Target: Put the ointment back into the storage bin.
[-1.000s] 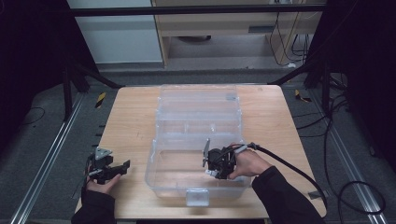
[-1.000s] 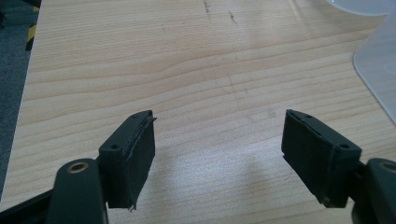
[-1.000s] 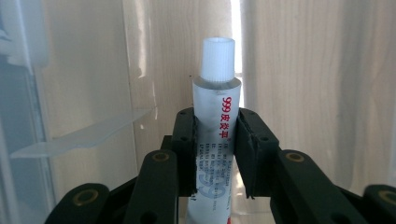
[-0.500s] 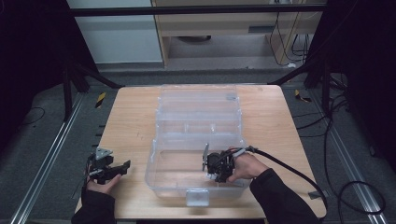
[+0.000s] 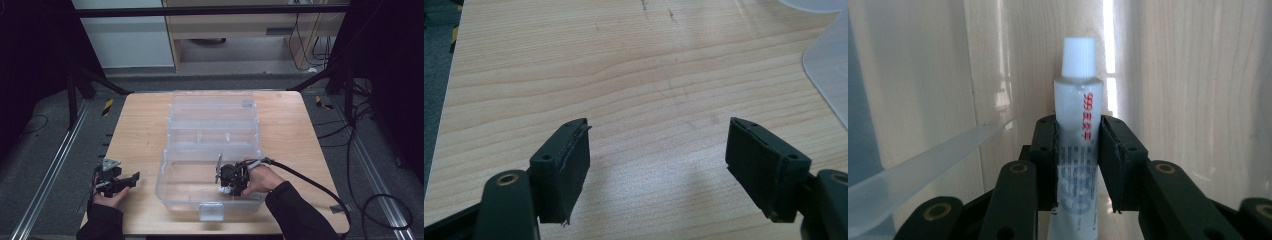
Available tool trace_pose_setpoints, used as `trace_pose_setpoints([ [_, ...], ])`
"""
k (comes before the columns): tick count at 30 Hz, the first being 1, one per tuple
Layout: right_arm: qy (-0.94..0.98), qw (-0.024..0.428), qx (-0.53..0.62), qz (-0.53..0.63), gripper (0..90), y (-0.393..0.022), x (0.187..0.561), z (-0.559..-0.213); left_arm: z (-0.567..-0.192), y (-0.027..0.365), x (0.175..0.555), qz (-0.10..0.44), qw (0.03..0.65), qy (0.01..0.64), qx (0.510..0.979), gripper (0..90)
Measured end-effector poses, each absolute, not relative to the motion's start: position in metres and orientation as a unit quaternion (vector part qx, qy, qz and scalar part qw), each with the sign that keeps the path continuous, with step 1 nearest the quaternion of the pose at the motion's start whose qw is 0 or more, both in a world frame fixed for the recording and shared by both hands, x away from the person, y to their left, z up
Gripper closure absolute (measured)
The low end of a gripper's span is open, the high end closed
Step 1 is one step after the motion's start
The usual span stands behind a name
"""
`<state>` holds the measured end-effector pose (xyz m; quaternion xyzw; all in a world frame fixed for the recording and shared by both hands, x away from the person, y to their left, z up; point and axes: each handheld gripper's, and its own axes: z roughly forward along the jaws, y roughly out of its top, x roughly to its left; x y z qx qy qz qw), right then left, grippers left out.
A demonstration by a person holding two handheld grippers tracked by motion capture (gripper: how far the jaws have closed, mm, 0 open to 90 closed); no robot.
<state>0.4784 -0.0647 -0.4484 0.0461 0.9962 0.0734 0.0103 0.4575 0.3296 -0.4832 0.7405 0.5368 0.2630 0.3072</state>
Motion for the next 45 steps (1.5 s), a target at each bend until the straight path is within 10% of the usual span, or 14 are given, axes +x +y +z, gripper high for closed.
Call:
trace_pose_setpoints([
  [16, 0.992, 0.026, 0.054, 0.114, 68.0, -0.073, 0.475, -0.429, -0.483, 0.329, 0.457, 0.262, 0.306, 0.537, 0.741, 25.5],
  [45, 0.877, 0.125, 0.264, 0.383, 37.6, -0.183, 0.449, -0.381, -0.483, 0.327, 0.457, 0.247, 0.307, 0.534, 0.748, 37.2],
])
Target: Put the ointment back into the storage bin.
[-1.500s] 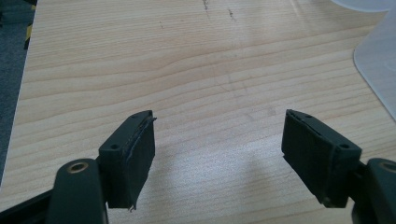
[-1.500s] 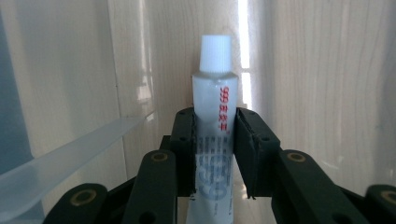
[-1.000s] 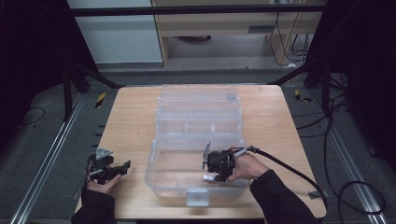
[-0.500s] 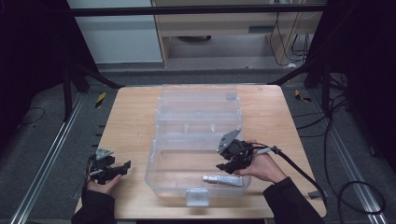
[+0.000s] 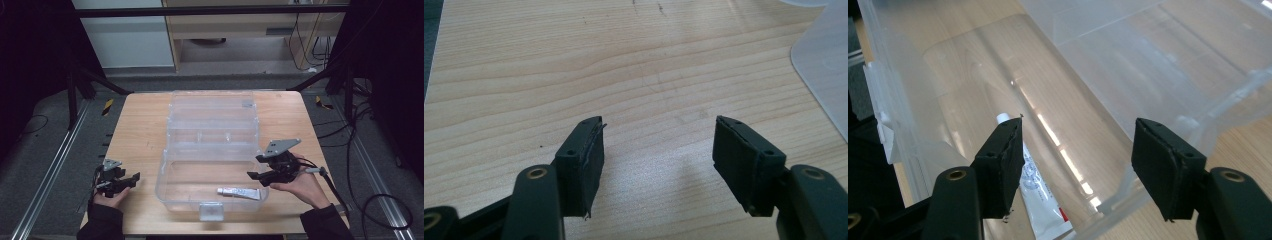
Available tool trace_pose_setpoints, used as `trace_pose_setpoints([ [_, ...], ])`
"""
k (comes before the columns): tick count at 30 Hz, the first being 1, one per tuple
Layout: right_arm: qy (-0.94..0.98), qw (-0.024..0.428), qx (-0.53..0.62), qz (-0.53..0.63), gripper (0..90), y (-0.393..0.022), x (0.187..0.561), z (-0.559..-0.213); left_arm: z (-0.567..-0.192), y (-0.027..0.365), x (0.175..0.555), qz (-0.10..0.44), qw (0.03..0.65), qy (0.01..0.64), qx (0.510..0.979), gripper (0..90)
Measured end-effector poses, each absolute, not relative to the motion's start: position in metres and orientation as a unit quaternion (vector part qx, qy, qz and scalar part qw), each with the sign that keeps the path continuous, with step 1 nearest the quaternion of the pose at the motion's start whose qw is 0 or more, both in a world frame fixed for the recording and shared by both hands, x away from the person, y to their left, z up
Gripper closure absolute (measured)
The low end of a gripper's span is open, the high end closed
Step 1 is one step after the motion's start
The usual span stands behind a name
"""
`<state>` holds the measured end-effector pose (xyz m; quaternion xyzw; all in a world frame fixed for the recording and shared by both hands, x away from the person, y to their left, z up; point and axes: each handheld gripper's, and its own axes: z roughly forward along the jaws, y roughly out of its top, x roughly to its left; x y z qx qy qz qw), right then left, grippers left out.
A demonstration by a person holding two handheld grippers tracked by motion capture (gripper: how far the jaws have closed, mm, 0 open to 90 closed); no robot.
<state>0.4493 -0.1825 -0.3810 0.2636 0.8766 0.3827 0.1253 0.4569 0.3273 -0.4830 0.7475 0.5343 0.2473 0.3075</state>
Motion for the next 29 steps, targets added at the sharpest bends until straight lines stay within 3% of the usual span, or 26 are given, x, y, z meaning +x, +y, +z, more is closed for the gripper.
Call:
trace_pose_setpoints([
  [10, 0.84, 0.16, 0.313, 0.413, 28.6, -0.213, 0.441, -0.38, -0.483, 0.328, 0.457, 0.253, 0.306, 0.535, 0.746, 34.4],
  [17, 0.789, 0.217, 0.389, 0.422, 20.3, -0.25, 0.446, -0.401, -0.484, 0.327, 0.457, 0.257, 0.305, 0.535, 0.745, 30.2],
  [29, 0.758, 0.219, 0.479, 0.385, 16.8, -0.29, 0.461, -0.449, -0.486, 0.328, 0.459, 0.265, 0.302, 0.535, 0.743, 24.3],
])
